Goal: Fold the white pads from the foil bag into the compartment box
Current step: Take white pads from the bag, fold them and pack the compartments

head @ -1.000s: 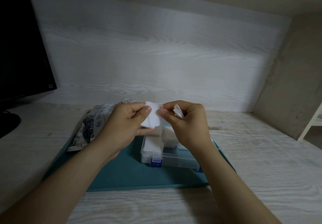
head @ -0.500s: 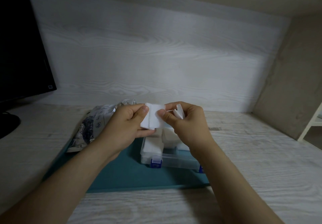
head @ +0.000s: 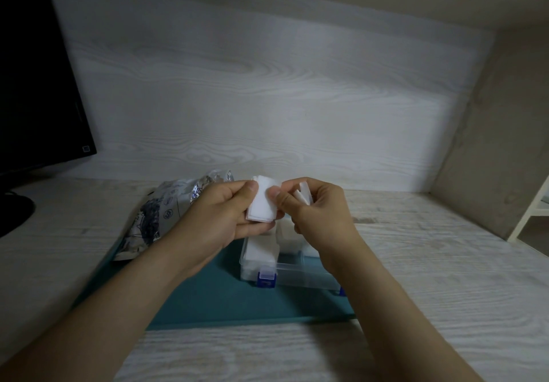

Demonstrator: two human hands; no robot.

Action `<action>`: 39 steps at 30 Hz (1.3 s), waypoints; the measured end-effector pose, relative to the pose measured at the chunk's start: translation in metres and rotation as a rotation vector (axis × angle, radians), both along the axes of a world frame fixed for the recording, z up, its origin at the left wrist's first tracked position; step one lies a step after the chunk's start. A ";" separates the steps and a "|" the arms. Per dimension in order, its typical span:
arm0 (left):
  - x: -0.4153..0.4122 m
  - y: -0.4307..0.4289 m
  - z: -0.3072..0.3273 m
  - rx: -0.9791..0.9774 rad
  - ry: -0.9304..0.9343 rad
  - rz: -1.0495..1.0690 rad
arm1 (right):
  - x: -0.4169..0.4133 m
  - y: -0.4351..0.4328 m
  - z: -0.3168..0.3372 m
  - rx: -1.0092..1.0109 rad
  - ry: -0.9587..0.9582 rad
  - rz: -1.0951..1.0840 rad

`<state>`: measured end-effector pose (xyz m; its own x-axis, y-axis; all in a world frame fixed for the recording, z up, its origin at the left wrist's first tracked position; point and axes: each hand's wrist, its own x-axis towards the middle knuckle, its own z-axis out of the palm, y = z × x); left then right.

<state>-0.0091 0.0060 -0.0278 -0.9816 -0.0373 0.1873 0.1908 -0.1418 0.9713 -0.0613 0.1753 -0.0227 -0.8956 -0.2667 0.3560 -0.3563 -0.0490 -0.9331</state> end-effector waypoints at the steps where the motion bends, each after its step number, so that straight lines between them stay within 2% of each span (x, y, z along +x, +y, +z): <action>1: 0.000 0.000 -0.001 -0.055 0.020 -0.015 | 0.001 0.000 0.001 0.006 0.010 -0.003; 4: 0.002 0.000 -0.003 -0.162 0.069 -0.024 | 0.003 -0.002 0.003 0.036 0.022 -0.005; 10: 0.000 -0.001 -0.005 -0.115 0.143 0.220 | 0.001 -0.007 0.006 -0.043 -0.179 0.066; 17: 0.000 -0.002 -0.005 -0.274 0.217 0.302 | 0.001 -0.006 0.000 0.040 -0.001 0.023; 21: 0.000 -0.003 -0.007 -0.317 0.257 0.328 | -0.001 -0.005 -0.001 -0.022 0.028 0.054; 26: -0.002 -0.002 -0.007 -0.203 0.202 0.300 | 0.006 -0.006 0.003 -0.043 -0.028 0.135; 28: -0.003 -0.002 -0.006 -0.177 0.157 0.222 | 0.007 -0.007 0.004 -0.005 -0.038 0.140; 32: 0.000 0.000 -0.004 -0.175 0.120 0.063 | 0.007 -0.007 0.004 0.017 -0.070 0.154; 39: -0.004 0.002 -0.009 -0.182 0.094 0.007 | 0.010 -0.008 0.004 0.032 -0.103 0.111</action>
<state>-0.0131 0.0078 -0.0371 -0.9594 -0.0008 0.2822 0.2820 0.0359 0.9587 -0.0513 0.1676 -0.0188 -0.8914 -0.3758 0.2534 -0.2525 -0.0525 -0.9662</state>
